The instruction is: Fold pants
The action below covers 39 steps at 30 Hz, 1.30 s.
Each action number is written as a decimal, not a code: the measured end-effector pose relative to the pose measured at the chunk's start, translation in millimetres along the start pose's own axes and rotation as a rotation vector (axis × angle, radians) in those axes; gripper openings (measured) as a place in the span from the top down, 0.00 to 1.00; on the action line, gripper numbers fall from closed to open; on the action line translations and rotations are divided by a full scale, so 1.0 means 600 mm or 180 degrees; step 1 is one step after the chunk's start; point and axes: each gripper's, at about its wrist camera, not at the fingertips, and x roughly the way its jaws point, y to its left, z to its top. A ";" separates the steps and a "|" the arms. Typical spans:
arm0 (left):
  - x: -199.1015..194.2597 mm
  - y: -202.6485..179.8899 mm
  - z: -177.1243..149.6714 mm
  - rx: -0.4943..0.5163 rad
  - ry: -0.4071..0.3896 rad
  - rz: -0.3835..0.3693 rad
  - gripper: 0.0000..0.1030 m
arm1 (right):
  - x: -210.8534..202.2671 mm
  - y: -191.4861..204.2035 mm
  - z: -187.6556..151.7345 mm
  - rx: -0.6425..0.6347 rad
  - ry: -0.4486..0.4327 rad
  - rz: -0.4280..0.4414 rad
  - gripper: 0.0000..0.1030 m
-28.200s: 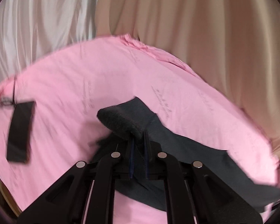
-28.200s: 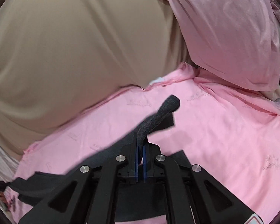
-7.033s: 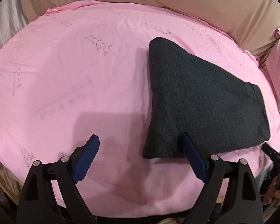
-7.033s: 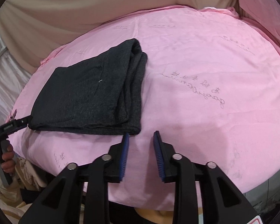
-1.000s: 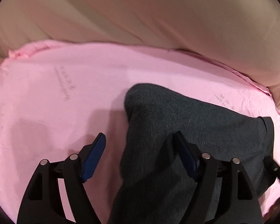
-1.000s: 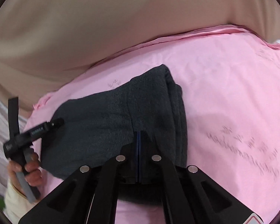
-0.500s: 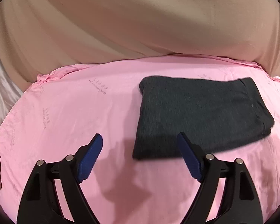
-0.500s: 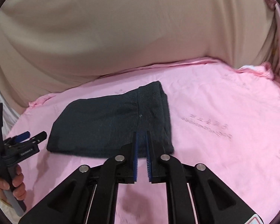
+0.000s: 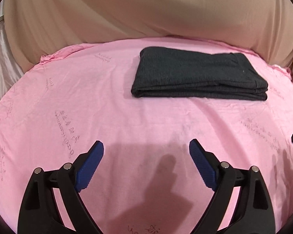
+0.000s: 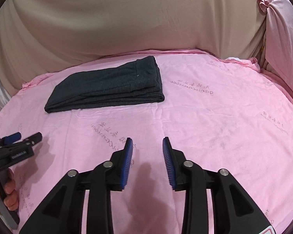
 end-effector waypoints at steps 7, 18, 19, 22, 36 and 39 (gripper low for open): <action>-0.004 0.010 0.000 -0.0122 -0.0043 -0.0035 0.16 | 0.017 -0.001 -0.005 0.0024 0.0156 -0.0138 0.61; -0.015 -0.001 0.000 -0.0022 -0.0150 -0.0034 0.16 | 0.022 -0.002 -0.006 0.0032 0.0206 -0.0225 0.50; -0.016 -0.003 0.000 -0.0004 -0.0160 -0.0033 0.16 | 0.021 -0.002 -0.006 0.0030 0.0204 -0.0230 0.50; -0.018 -0.007 0.000 0.0040 -0.0189 -0.0033 0.16 | 0.022 -0.001 -0.006 0.0024 0.0212 -0.0246 0.50; -0.017 -0.007 0.002 0.0028 -0.0185 -0.0017 0.23 | 0.024 -0.001 -0.004 0.0031 0.0221 -0.0262 0.47; -0.017 -0.008 0.002 0.0035 -0.0185 -0.0014 0.27 | 0.025 -0.002 -0.004 0.0033 0.0225 -0.0260 0.47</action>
